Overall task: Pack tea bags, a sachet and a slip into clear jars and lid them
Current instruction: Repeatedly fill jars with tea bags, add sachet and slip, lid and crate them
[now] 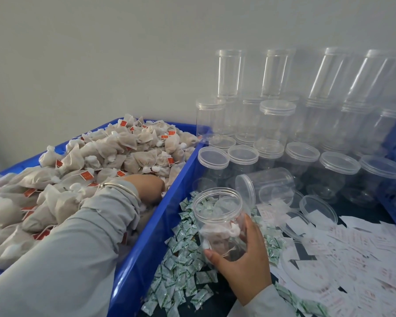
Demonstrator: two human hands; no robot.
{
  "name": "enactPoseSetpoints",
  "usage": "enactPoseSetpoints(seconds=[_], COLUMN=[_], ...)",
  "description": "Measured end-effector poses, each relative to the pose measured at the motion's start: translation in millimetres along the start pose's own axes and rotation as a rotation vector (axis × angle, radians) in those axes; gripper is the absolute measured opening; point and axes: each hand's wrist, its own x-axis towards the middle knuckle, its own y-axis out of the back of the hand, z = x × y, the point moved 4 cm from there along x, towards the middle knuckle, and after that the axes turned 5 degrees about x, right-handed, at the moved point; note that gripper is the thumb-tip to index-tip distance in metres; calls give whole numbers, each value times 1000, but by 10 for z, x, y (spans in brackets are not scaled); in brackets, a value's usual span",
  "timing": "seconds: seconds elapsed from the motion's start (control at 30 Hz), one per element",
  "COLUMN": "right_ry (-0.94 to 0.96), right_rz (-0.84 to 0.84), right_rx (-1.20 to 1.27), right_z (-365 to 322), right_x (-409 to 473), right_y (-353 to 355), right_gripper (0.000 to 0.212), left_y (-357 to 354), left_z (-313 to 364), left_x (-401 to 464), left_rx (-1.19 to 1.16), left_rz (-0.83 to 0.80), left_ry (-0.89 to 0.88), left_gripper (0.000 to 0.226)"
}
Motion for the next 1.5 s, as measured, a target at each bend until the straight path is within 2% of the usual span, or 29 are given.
enactPoseSetpoints(seconds=[0.17,0.23,0.3,0.4,0.5,0.63,0.7,0.8,0.87,0.93,1.03,1.23,1.4,1.5], right_ry=[3,10,10,13,17,0,5,8,-2,-13,-20,-29,-58,-69], right_rz=[-1,1,-1,-10,-16,-16,-10,-2,-2,4,10,6,-14,-5], right_rx=[2,-8,-6,-1,-2,18,11,6,5,-1,-10,-31,-38,-5], right_z=[7,2,1,13,46,49,39,20,18,15,0,-32,-5,5], right_x=[1,4,5,4,0,-5,-4,2,7,7,11,17,8,6], right_y=[-6,-6,-10,-12,1,2,0,2,0,1,8,9,11,4], right_gripper=[94,94,94,97,97,96,96,94,97,100,102,102,111,105], left_y=[99,120,152,197,252,422,484,503,524,519,456,387,389,419], left_z=[-132,-193,-238,-310,-382,-388,-314,-81,85,225,392,514,511,519], left_x=[-214,-240,-235,-195,-138,-181,-247,-379,-456,-501,-517,-518,-527,-552], left_rx=[56,49,19,-65,-107,-416,-759,-1440,-1639,-1619,-1446,-1247,-1275,-1390], left_rz=[-28,-34,48,148,281,585,627,463,312,197,104,60,65,30], left_ry=[91,144,175,238,297,291,224,22,-171,-297,-360,-399,-419,-470], left_gripper=[39,27,8,31,19,15,14,16,16,18,16,14,13,20])
